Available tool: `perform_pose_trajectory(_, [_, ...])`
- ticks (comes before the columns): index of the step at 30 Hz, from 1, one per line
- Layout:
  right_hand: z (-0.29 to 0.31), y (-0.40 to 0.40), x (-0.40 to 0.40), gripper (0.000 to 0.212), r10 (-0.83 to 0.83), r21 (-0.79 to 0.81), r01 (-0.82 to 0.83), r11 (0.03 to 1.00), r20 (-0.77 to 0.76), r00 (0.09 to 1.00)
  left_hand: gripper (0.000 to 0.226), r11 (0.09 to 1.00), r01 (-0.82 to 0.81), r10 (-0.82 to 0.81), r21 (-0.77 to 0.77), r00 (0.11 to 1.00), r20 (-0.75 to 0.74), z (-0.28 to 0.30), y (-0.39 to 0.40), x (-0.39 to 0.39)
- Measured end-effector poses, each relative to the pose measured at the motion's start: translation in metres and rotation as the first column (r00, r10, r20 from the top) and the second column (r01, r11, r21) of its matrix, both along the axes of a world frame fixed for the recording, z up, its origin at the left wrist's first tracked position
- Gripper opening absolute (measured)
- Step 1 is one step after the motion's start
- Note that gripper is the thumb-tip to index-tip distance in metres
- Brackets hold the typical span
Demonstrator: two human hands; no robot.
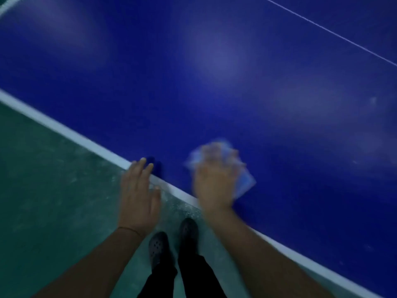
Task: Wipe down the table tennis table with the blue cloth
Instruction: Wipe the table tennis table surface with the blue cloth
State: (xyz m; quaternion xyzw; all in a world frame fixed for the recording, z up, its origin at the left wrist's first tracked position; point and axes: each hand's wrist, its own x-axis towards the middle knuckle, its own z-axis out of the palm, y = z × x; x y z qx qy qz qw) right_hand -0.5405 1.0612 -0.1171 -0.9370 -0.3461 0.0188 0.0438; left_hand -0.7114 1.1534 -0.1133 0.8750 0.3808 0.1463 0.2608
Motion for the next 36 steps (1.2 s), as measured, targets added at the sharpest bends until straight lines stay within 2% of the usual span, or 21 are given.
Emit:
perform_pose_trajectory(2, [0.001, 0.011, -0.044, 0.058, 0.209, -0.003, -0.21, 0.978, -0.067, 0.976, 0.055, 0.996, 0.084, -0.085, 0.037, 0.996, 0.04, 0.002, -0.003, 0.012])
perform_pose_trajectory(4, [0.001, -0.009, -0.046, 0.059, 0.215, 0.023, -0.214, 0.977, -0.144, 0.966, 0.057, 0.986, 0.166, -0.166, 0.015, 0.984, 0.057, 0.004, -0.009, 0.033])
perform_pose_trajectory(6, [-0.007, -0.059, -0.022, 0.056, 0.109, 0.012, -0.109, 0.994, -0.098, 0.989, 0.059, 0.951, 0.307, -0.308, 0.034, 0.952, 0.001, 0.0, -0.02, 0.056])
perform_pose_trajectory(9, [-0.012, -0.172, 0.029, 0.056, -0.211, -0.119, 0.205, 0.972, -0.039, 0.977, 0.063, 0.839, 0.531, -0.502, 0.12, 0.84, -0.207, -0.015, -0.032, 0.076])
perform_pose_trajectory(11, [-0.005, -0.248, 0.053, 0.066, -0.427, -0.142, 0.414, 0.899, -0.072, 0.901, 0.064, 0.79, 0.584, -0.516, 0.185, 0.797, -0.313, -0.02, -0.035, 0.079])
perform_pose_trajectory(13, [0.001, -0.288, 0.062, 0.072, -0.511, -0.124, 0.497, 0.859, -0.126, 0.851, 0.065, 0.782, 0.588, -0.503, 0.208, 0.792, -0.347, -0.022, -0.035, 0.08])
perform_pose_trajectory(15, [0.0, -0.296, 0.062, 0.067, -0.437, -0.097, 0.427, 0.899, -0.129, 0.89, 0.067, 0.778, 0.597, -0.505, 0.196, 0.779, -0.371, -0.021, -0.036, 0.08])
perform_pose_trajectory(18, [-0.002, -0.282, 0.064, 0.061, -0.195, -0.131, 0.178, 0.975, -0.133, 0.972, 0.068, 0.786, 0.59, -0.503, 0.182, 0.783, -0.368, -0.02, -0.037, 0.078])
perform_pose_trajectory(23, [0.001, -0.266, 0.098, 0.056, 0.046, -0.188, -0.071, 0.98, -0.13, 0.99, 0.065, 0.782, 0.601, -0.556, 0.165, 0.792, -0.252, -0.013, -0.051, 0.102])
perform_pose_trajectory(30, [0.004, -0.248, 0.202, 0.054, 0.099, -0.164, -0.125, 0.979, -0.155, 0.983, 0.062, 0.733, 0.667, -0.649, 0.131, 0.744, -0.155, -0.012, -0.072, 0.24])
perform_pose_trajectory(36, [0.0, -0.226, 0.329, 0.053, 0.155, -0.124, -0.172, 0.977, -0.138, 0.978, 0.064, 0.76, 0.63, -0.619, 0.16, 0.777, -0.118, -0.009, -0.072, 0.395])
